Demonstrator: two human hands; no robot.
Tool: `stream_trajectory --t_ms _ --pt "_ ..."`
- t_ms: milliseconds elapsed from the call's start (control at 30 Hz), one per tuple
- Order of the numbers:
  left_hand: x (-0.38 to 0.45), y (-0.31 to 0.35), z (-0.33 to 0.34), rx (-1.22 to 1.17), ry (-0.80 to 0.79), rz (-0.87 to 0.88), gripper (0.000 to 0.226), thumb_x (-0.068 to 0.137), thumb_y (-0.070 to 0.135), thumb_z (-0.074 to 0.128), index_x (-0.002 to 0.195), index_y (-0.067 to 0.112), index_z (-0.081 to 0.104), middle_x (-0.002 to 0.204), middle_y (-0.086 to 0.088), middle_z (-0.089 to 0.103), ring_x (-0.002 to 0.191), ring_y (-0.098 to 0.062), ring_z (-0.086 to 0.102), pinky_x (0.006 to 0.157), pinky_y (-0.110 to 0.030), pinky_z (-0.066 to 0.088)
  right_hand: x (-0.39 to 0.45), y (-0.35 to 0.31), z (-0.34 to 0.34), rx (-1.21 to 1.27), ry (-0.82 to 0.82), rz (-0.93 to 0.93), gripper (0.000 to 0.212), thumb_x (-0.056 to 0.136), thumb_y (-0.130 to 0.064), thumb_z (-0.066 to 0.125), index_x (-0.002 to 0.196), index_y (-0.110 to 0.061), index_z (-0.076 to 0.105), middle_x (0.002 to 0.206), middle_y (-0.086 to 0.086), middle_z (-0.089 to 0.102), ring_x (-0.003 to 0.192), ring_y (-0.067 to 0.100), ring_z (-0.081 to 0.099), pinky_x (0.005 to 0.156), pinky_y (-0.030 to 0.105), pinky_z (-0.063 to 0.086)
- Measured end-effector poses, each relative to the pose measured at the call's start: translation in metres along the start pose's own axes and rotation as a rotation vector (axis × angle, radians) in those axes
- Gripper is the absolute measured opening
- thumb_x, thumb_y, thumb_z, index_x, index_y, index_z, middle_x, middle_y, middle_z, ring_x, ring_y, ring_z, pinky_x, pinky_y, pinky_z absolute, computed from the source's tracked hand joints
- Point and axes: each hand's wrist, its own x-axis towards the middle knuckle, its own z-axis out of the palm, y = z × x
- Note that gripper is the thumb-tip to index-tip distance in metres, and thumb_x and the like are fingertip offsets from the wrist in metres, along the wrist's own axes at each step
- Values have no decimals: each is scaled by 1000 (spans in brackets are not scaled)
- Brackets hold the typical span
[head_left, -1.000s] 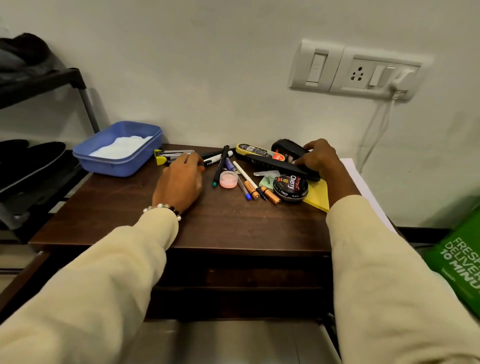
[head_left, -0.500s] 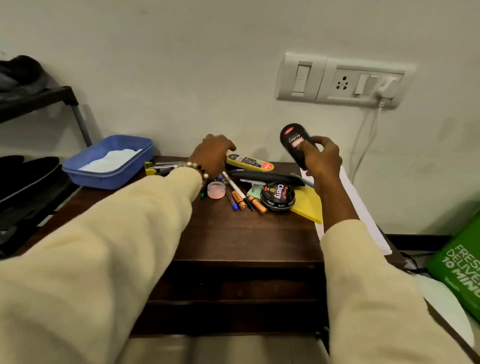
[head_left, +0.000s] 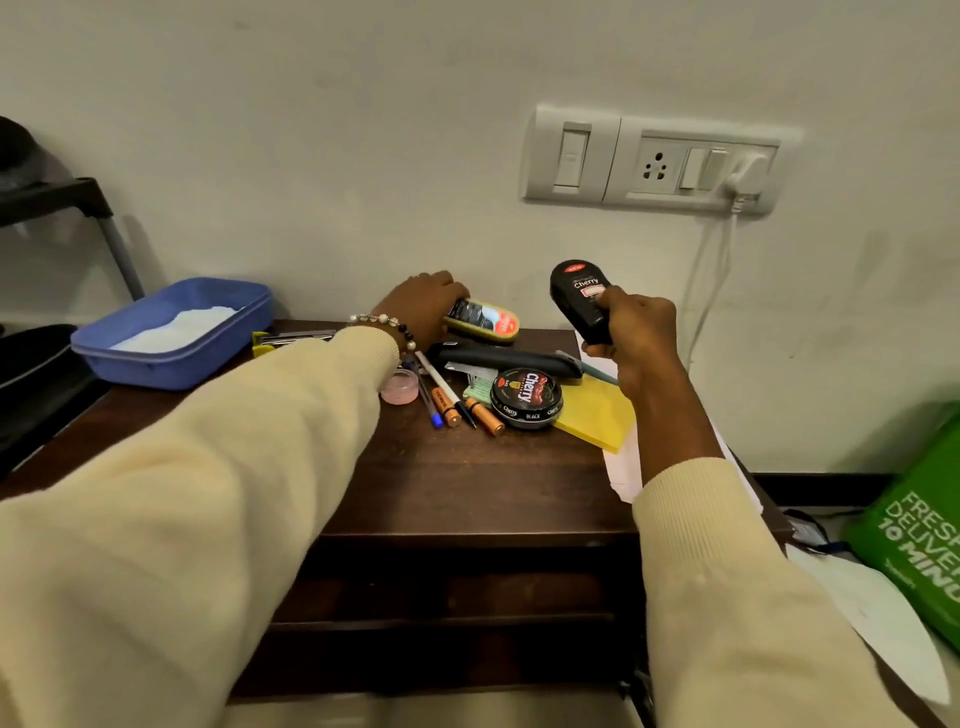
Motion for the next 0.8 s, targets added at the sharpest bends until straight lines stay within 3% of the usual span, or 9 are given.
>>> stream_trajectory --t_ms 100,200,267,400,567,733,800 --pt "-3 2 -11 -55 129 -82 54 86 10 64 136 9 43 131 -16 47 117 -33 47 95 -39 42 -2 -7 0 81 -23 16 37 88 -14 57 125 -11 57 114 12 60 89 30 65 55 33 57" --pt "-19 5 -35 -138 205 -170 55 88 15 64 137 7 42 130 -17 46 115 -32 49 92 -37 42 -16 -24 1 199 -105 40 20 90 -8 52 106 -16 61 93 5 61 81 24 63 66 42 58" --pt "-34 8 -51 -196 250 -223 54 88 20 65 135 6 43 129 -16 46 114 -31 50 90 -34 43 -28 -33 4 266 -158 68 18 91 -5 52 104 -14 60 90 6 60 80 24 62 70 44 57" --pt "-83 12 -77 -470 356 -412 52 86 32 66 127 5 50 124 -16 54 110 -28 53 79 -28 38 -69 -47 11 424 -216 177 32 88 -4 59 119 -8 60 101 13 59 89 30 61 70 42 57" --pt "-169 23 -95 -851 457 -576 55 78 38 74 119 8 52 106 -2 63 92 -17 60 74 -25 46 -141 -47 24 586 -329 284 18 83 -1 65 100 -4 60 105 21 59 96 37 61 60 38 58" --pt "-250 37 -85 -1077 506 -673 56 62 53 81 98 22 52 93 4 68 84 -13 68 77 -38 58 -211 -24 23 468 -542 287 22 84 2 61 104 -3 57 98 19 64 88 33 66 65 45 59" --pt "-286 48 -71 -1132 526 -693 52 67 44 83 99 20 51 89 8 65 77 -4 66 71 -30 57 -235 -4 16 435 -679 310 27 83 4 58 107 -7 59 98 16 66 88 33 66 67 47 57"
